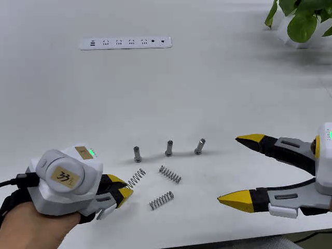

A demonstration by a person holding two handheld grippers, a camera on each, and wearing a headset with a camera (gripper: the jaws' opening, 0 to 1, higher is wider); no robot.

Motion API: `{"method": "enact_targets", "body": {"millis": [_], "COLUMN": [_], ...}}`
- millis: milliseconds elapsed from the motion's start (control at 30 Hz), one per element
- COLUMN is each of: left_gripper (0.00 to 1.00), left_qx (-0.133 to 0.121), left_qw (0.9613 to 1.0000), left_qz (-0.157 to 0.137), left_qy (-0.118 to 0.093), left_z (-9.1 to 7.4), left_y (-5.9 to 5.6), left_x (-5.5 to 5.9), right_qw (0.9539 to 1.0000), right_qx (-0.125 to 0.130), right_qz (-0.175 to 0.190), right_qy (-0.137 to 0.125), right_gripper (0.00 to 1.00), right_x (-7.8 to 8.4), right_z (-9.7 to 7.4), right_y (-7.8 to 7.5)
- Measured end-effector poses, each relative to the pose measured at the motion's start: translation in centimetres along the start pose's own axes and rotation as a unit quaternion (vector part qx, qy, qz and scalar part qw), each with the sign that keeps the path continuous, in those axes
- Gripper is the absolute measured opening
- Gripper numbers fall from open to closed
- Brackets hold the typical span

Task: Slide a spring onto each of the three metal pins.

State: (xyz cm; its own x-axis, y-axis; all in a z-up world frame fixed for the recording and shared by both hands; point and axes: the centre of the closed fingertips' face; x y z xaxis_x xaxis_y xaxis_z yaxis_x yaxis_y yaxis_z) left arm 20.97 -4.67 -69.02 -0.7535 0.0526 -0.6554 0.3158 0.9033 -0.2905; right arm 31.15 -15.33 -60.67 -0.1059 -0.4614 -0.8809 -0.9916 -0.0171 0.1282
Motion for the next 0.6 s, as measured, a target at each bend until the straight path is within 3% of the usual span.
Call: {"method": "enact_targets", "body": {"millis": [100,167,300,433,600], "left_gripper": [0.10,0.10,0.10,0.10,0.10], "left_qx": [0.010,0.014,0.028,0.035,0.044], "left_qw": [0.9993,0.9985,0.9949,0.9910,0.9862], "left_qz": [0.009,0.010,0.010,0.019,0.028], "left_qy": [-0.034,-0.052,-0.096,-0.128,-0.157], "left_z": [-0.4,-0.8,-1.3,-1.9,-2.4], "left_y": [-1.0,-1.6,-2.7,-3.5,-4.2], "left_x": [-1.7,-2.6,-4.8,-6.6,-8.2], "right_qw": [0.9994,0.9973,0.9948,0.9864,0.9804], "right_qx": [-0.004,-0.014,-0.011,-0.022,-0.026], "right_qz": [0.025,0.065,0.093,0.154,0.186], "right_qy": [-0.022,-0.031,-0.040,-0.055,-0.060], "right_gripper": [0.69,0.65,0.54,0.47,0.40], "right_x": [-1.7,-2.6,-3.3,-4.1,-4.5], "right_z": [0.8,1.4,2.7,4.1,5.1], "right_y": [0.9,1.8,2.2,2.9,3.2]}}
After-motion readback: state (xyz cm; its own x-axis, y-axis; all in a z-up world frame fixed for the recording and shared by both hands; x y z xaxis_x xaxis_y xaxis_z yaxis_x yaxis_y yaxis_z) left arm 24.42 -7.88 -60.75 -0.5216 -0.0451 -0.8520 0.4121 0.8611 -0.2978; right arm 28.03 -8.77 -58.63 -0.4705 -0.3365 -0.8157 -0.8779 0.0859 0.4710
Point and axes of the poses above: the centre of the closed fingertips' face, and the gripper's own axes: z roughly forward along the fingers, y roughly to its left, x roughly out of its underside, and after that the axes turned 8 degrees about x, right-handed
